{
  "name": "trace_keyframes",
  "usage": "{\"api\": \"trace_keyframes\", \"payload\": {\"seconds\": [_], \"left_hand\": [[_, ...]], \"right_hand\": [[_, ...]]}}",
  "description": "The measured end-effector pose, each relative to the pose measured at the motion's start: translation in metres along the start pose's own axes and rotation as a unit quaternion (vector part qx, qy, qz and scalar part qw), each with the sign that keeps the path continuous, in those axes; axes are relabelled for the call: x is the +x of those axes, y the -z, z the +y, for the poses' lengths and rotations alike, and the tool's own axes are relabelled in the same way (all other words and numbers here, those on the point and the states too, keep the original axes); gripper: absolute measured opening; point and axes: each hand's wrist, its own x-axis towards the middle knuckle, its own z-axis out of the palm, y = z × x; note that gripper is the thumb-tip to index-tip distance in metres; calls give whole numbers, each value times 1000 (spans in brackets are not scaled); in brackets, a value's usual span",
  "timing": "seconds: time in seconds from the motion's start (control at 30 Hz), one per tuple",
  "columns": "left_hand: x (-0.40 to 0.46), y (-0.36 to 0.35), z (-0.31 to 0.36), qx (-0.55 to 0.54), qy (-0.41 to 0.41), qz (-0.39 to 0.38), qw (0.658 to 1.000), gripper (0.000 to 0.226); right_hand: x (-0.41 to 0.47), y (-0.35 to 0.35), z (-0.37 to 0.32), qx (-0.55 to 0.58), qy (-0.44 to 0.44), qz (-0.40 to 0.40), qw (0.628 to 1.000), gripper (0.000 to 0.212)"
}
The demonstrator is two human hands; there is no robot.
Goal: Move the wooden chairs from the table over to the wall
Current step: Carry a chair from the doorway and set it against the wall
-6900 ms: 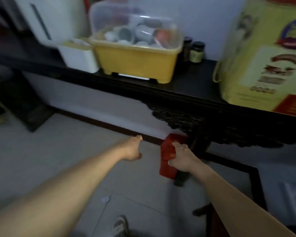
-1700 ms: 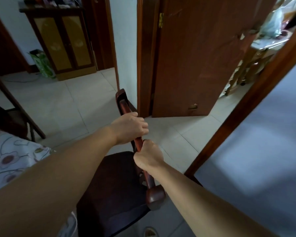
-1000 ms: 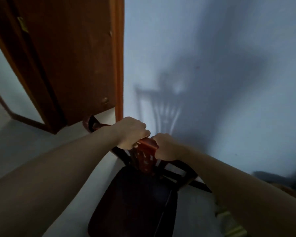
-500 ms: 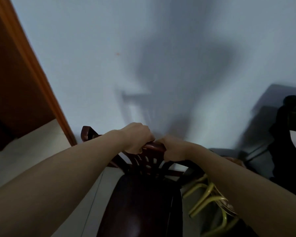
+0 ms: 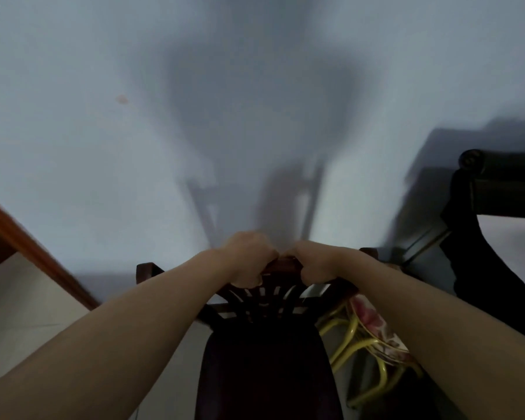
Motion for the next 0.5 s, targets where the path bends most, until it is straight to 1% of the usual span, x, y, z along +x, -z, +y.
{"api": "trace_keyframes", "payload": {"seconds": [0.07,0.17,0.23,0.3,0.4,0.43,0.5], "left_hand": [[10,-5,-7,-8,6,17,1000,29],[23,-14,-15,-37,25,61,997,25],[34,-23,-19,-48,46,89,994,24],[43,-32,-25,-67,76,102,990,25],[53,-43,-44,-73,141,68,985,28],[56,-47,-50,-73,159,56,983,28],[68,-53,-59,-74,184,48,979,28]], "right_hand": [[8,4,8,1,-8,11,1000,35],[21,7,21,1,-16,35,999,36],[31,10,33,-19,-29,46,998,33],[41,14,45,-30,-36,53,998,30],[59,22,69,-35,-41,51,997,32],[66,25,77,-31,-40,51,997,29],[81,30,93,-22,-36,51,998,15]]}}
